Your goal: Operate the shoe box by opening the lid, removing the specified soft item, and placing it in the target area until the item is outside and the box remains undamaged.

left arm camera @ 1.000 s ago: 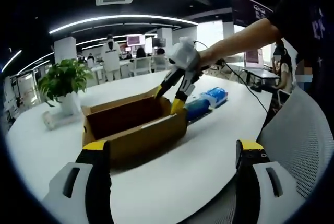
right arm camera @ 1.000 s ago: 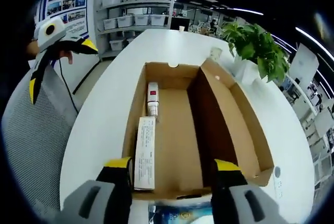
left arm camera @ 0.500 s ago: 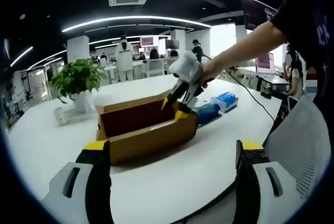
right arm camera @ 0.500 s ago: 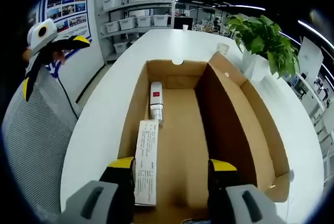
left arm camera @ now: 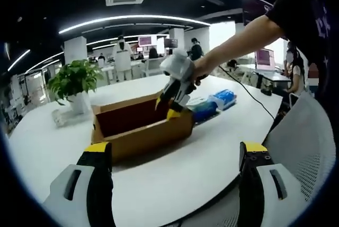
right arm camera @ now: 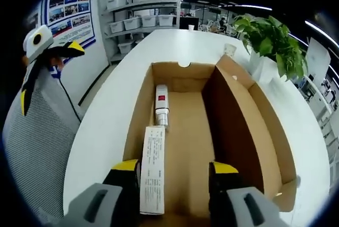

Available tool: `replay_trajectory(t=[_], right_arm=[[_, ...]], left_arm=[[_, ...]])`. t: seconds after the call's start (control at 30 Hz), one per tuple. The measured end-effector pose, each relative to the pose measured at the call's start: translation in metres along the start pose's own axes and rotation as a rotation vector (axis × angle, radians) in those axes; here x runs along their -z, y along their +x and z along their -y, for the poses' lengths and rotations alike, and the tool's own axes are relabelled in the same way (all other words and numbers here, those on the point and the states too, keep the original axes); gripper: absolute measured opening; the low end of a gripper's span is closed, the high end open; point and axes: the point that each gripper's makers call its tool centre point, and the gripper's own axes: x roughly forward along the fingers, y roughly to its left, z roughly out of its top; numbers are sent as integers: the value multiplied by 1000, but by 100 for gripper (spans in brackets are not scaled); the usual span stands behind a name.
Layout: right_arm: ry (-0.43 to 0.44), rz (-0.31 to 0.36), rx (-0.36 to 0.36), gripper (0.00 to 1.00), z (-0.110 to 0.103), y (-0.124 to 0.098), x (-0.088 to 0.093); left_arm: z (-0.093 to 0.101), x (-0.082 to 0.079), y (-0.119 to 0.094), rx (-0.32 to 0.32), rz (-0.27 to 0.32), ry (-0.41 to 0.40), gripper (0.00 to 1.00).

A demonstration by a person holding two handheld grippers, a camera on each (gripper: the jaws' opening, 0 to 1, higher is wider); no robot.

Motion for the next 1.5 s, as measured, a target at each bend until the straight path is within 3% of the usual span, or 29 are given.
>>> replay_trajectory(t=[0.13,0.27,0.4,0.73,1.13,1.5], right_arm=[[-32,-14,6,46,-3,4,0],[-112,-24,17,37,-7,5,-5],[-113,-44,-3,25,-13,11,-4],[-113,-72,5,16,-13,16,-1],[-133,-61,29,14,-15,9,0],[-185,-10,55,14,-7,-20,-22]], left_arm=[[-4,5,1,-7,-4,-8,99],[-8,7,2,-27,-16,-7,99],[-10,7,1,-30,-2,-26,99],[-13,7,2,-38,6,-55,97],[-11,9,3,-26,-2,-61,96],[-7,13,4,-6,-18,-74,97]])
